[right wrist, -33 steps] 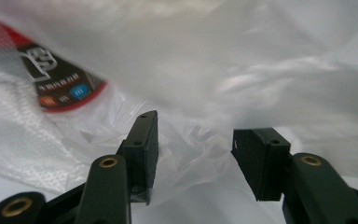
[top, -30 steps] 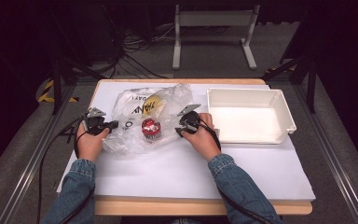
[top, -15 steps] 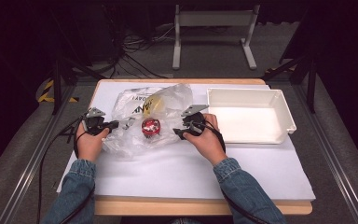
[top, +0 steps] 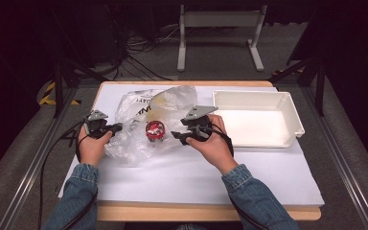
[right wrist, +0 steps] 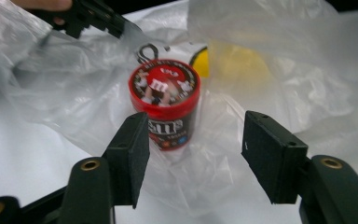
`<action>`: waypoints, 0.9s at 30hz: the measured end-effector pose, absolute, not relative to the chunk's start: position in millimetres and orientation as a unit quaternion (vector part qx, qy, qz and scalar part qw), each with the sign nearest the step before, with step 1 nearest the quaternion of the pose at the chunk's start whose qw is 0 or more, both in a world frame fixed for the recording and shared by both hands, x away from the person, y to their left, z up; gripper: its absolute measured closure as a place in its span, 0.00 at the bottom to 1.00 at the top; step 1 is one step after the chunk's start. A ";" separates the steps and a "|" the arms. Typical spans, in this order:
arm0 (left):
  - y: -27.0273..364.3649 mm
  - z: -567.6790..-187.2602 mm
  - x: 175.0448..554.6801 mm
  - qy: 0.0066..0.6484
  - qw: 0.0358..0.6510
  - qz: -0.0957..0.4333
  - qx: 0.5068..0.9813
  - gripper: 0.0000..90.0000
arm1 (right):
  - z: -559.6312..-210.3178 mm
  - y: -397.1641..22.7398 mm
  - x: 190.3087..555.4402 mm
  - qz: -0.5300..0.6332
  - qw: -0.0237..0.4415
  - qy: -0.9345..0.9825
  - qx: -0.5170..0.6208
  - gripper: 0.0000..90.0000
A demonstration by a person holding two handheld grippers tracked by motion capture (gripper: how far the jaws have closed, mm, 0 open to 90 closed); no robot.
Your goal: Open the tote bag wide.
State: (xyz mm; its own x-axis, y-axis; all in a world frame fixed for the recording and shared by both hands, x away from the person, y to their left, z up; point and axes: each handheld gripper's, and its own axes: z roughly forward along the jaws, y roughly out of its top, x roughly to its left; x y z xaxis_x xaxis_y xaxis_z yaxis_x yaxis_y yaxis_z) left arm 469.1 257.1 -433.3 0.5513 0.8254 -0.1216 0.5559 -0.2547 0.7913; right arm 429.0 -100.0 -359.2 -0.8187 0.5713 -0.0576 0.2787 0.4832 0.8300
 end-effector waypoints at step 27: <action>249.4 -429.4 467.0 0.424 0.427 0.157 0.783 0.98 | -355.8 -62.0 480.1 0.497 0.188 0.815 0.233 0.84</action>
